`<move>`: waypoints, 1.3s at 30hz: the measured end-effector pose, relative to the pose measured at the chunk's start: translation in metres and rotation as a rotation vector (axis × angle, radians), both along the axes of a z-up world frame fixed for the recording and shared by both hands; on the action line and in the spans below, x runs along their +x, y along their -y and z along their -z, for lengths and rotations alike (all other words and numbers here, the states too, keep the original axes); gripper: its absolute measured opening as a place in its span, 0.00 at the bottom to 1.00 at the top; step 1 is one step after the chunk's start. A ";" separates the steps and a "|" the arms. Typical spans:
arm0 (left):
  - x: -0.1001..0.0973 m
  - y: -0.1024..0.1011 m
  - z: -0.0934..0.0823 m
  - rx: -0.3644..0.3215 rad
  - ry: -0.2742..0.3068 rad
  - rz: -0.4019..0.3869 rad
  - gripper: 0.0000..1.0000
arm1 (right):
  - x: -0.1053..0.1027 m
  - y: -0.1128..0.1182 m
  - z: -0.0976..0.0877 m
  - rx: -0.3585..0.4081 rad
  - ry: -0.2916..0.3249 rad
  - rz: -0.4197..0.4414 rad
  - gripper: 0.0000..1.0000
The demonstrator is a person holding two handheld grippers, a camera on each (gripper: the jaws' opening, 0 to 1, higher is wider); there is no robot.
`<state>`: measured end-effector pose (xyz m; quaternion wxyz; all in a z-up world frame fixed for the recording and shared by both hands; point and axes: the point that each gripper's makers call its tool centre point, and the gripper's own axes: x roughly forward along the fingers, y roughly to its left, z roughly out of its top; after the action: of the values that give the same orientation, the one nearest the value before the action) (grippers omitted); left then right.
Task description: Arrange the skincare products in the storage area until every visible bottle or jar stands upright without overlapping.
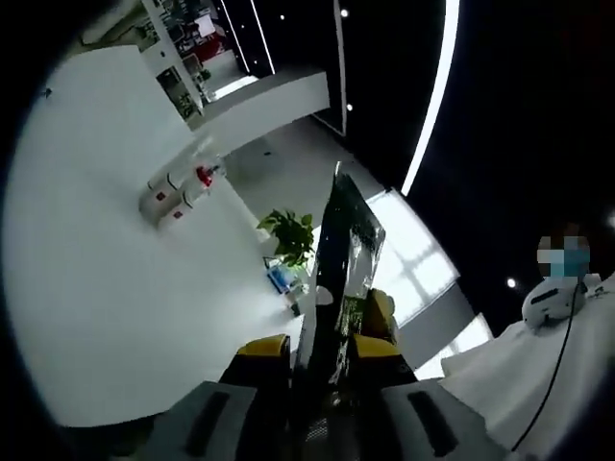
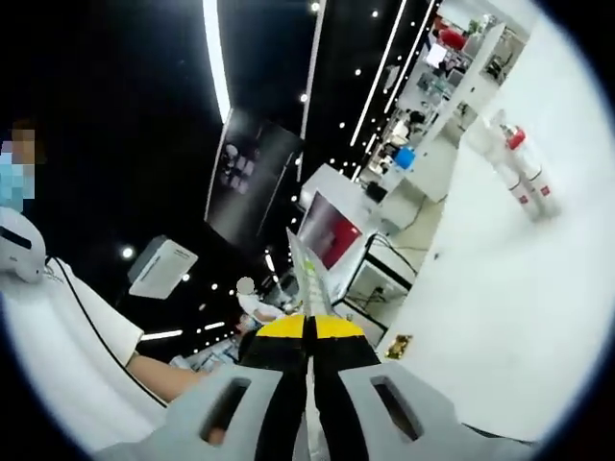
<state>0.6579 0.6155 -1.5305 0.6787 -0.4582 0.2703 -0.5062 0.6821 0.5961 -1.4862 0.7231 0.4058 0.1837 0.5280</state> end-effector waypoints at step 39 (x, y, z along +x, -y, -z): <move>0.008 -0.016 -0.014 -0.108 0.006 -0.052 0.04 | -0.004 -0.009 0.014 -0.076 0.007 -0.033 0.00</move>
<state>0.6657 0.6313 -1.5161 0.6668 -0.4996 0.2283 -0.5037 0.6785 0.6054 -1.5005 0.7298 0.3732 0.2076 0.5339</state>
